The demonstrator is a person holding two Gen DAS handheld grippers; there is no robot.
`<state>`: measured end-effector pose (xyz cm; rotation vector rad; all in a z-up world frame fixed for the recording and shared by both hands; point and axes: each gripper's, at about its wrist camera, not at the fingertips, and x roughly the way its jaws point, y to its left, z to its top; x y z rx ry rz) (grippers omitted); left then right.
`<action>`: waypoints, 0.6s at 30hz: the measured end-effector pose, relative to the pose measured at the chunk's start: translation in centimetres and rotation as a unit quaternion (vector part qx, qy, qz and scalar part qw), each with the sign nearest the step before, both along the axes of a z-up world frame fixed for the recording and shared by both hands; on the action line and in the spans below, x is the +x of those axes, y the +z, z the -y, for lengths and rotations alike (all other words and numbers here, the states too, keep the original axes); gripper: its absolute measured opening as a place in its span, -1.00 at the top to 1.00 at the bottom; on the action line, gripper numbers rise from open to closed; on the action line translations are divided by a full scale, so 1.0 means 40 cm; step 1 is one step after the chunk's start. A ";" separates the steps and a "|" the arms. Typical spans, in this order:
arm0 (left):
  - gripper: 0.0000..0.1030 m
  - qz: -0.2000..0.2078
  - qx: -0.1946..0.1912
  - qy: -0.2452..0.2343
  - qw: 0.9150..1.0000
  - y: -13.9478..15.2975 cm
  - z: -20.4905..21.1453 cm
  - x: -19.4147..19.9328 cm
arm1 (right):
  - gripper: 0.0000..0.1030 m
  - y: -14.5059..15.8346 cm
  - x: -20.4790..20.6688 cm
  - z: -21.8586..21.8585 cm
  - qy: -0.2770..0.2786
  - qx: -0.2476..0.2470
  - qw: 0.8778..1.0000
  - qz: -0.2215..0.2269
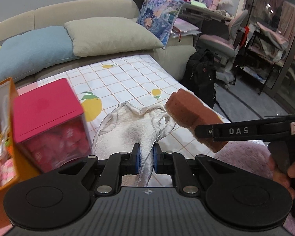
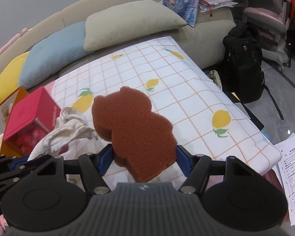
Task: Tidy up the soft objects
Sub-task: 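Lift and carry the white bib and brown sponge in both tools over the orange box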
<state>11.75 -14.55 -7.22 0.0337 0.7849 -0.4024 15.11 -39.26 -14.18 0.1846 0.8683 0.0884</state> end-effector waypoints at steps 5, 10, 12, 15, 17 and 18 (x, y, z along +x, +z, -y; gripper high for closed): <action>0.73 0.020 -0.023 0.008 0.999 0.043 -0.050 -0.047 | -0.30 0.013 -0.037 -0.044 0.020 -0.011 1.000 0.001; 0.73 0.036 -0.040 0.021 0.998 0.070 -0.087 -0.078 | -0.30 0.035 -0.060 -0.088 0.039 -0.014 0.999 0.005; 0.73 0.043 -0.046 0.025 0.998 0.080 -0.103 -0.089 | -0.30 0.049 -0.068 -0.104 0.047 -0.013 0.999 0.009; 0.73 0.056 -0.057 0.037 0.996 0.096 -0.133 -0.105 | -0.30 0.073 -0.080 -0.127 0.059 0.001 0.998 0.013; 0.73 0.067 -0.068 0.046 0.994 0.109 -0.154 -0.118 | -0.30 0.091 -0.086 -0.145 0.067 0.007 0.998 0.016; 0.73 0.072 -0.073 0.050 0.993 0.116 -0.168 -0.125 | -0.30 0.100 -0.089 -0.155 0.071 0.008 0.997 0.019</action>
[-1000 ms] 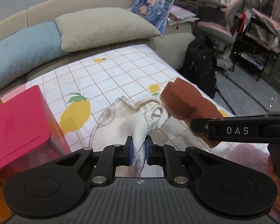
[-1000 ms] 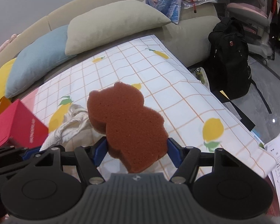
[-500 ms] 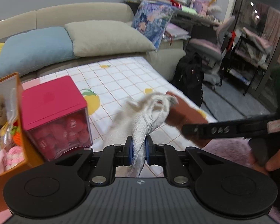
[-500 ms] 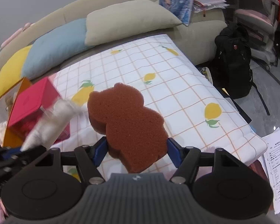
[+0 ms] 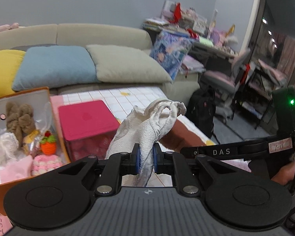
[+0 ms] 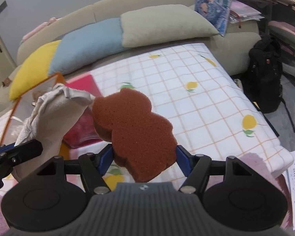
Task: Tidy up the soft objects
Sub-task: 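Lift and carry the white bib and brown sponge in both tools over the orange box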
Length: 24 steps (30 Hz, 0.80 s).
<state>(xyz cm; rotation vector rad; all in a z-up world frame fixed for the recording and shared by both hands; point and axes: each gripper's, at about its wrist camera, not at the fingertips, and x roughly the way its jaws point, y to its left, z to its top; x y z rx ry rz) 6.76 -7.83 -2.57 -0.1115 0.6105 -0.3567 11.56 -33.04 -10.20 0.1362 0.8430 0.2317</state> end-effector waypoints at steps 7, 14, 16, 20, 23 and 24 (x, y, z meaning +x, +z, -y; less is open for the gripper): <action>0.73 0.028 -0.033 0.056 0.998 0.041 -0.098 -0.032 | -0.30 0.064 -0.008 -0.088 0.043 0.019 0.999 0.021; 0.73 0.048 -0.044 0.123 0.990 0.071 -0.216 -0.036 | -0.30 0.107 0.016 -0.203 0.092 0.041 0.994 0.031; 0.73 0.047 -0.041 0.145 0.987 0.074 -0.251 -0.027 | -0.30 0.116 0.030 -0.243 0.108 0.048 0.993 0.030; 0.73 0.039 -0.038 0.178 0.983 0.073 -0.316 0.001 | -0.30 0.125 0.063 -0.332 0.138 0.049 0.989 0.030; 0.73 0.027 -0.031 0.193 0.980 0.061 -0.356 0.031 | -0.30 0.120 0.090 -0.409 0.160 0.031 0.986 0.026; 0.73 0.020 -0.028 0.197 0.980 0.053 -0.368 0.045 | -0.30 0.115 0.098 -0.438 0.164 0.020 0.986 0.026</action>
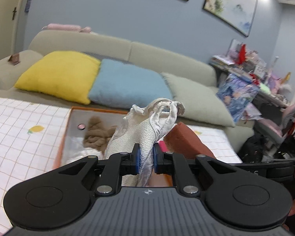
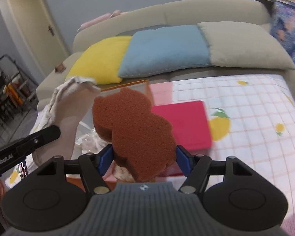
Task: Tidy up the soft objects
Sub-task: 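Lift and carry the white bib and brown sponge in both tools over the orange box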
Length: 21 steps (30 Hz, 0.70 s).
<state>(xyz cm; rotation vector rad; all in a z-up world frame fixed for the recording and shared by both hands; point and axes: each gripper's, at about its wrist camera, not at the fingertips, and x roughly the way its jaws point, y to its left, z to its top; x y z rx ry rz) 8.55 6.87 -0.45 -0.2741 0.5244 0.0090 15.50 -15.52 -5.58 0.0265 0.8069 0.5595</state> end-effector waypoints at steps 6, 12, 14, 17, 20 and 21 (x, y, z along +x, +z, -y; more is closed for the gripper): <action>0.73 -0.039 -0.011 0.019 0.999 -0.056 -0.067 0.065 | -0.30 -0.045 0.049 -0.148 0.040 -0.066 0.997 0.017; 0.73 -0.064 -0.045 0.027 0.997 -0.101 -0.126 0.110 | -0.30 -0.093 0.109 -0.219 0.057 -0.097 0.994 0.002; 0.73 -0.073 -0.043 0.024 0.996 -0.109 -0.133 0.129 | -0.30 -0.100 0.115 -0.247 0.072 -0.117 0.990 0.018; 0.73 -0.093 -0.039 0.019 0.995 -0.127 -0.135 0.153 | -0.30 -0.112 0.116 -0.286 0.098 -0.158 0.982 0.046; 0.73 -0.114 -0.036 0.017 0.993 -0.147 -0.138 0.169 | -0.30 -0.124 0.114 -0.314 0.123 -0.190 0.972 0.066; 0.73 -0.120 -0.035 0.018 0.992 -0.154 -0.141 0.173 | -0.30 -0.128 0.115 -0.322 0.130 -0.196 0.970 0.067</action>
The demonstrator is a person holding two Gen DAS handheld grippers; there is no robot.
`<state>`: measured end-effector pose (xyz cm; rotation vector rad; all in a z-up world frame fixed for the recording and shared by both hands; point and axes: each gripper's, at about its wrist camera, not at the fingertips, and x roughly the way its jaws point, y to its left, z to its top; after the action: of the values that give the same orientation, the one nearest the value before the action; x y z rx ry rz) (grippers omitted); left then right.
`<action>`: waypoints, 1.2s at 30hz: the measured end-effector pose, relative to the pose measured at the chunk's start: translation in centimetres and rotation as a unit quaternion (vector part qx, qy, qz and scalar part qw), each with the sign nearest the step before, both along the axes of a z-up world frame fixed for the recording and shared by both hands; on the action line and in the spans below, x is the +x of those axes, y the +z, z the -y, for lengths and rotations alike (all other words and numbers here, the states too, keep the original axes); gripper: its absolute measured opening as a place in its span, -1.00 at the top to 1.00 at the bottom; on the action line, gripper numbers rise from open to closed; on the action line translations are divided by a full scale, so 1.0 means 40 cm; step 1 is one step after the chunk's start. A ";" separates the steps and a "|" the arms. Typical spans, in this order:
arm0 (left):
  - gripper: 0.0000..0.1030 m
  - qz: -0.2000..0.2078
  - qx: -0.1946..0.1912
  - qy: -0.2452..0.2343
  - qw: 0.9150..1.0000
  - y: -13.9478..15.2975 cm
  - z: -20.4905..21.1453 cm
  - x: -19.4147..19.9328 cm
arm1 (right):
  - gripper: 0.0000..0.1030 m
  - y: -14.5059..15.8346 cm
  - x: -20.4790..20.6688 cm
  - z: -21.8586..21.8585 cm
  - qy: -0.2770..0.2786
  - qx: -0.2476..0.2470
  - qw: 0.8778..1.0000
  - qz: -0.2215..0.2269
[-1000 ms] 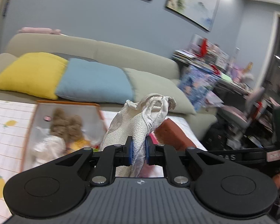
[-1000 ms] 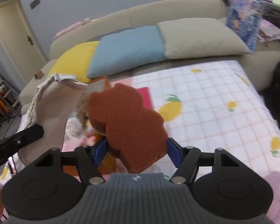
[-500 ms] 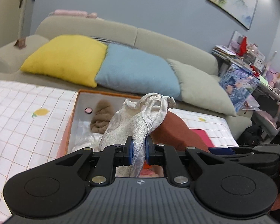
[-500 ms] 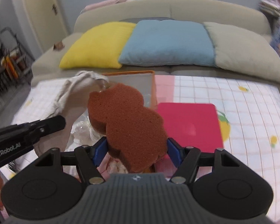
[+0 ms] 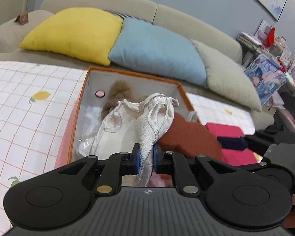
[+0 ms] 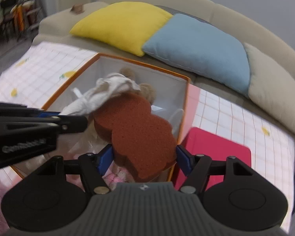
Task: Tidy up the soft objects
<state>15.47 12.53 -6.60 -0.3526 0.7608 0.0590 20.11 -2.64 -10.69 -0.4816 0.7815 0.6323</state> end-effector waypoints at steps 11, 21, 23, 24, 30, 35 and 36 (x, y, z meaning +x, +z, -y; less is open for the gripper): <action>0.73 -0.072 0.019 -0.014 0.997 -0.062 -0.016 0.024 | -0.32 -0.084 0.020 -0.046 0.030 -0.053 0.997 -0.049; 0.48 -0.075 -0.011 -0.013 0.997 -0.074 -0.029 0.018 | -0.43 -0.092 0.017 -0.045 0.056 -0.071 0.994 -0.054; 0.30 -0.073 -0.016 -0.013 0.997 -0.059 -0.030 0.014 | -0.53 -0.076 0.020 -0.041 0.055 -0.064 0.995 -0.060; 0.12 -0.071 -0.019 -0.013 0.997 -0.049 -0.030 0.011 | -0.54 -0.068 0.021 -0.041 0.057 -0.060 0.995 -0.062; -0.21 -0.070 -0.022 -0.015 0.997 0.012 -0.029 0.002 | -0.73 -0.001 0.023 -0.038 0.061 -0.061 0.994 -0.059; -0.30 -0.053 -0.009 -0.008 0.999 0.080 -0.021 -0.008 | -0.73 0.064 0.033 -0.003 0.025 -0.036 0.996 -0.084; -0.35 -0.043 -0.005 -0.007 0.999 0.099 -0.015 -0.013 | -0.73 0.079 0.032 0.007 0.018 -0.030 0.996 -0.082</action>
<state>14.95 13.14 -2.63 -0.3554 0.8486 0.0586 21.39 -2.91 -7.54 -0.5043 0.9522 0.6889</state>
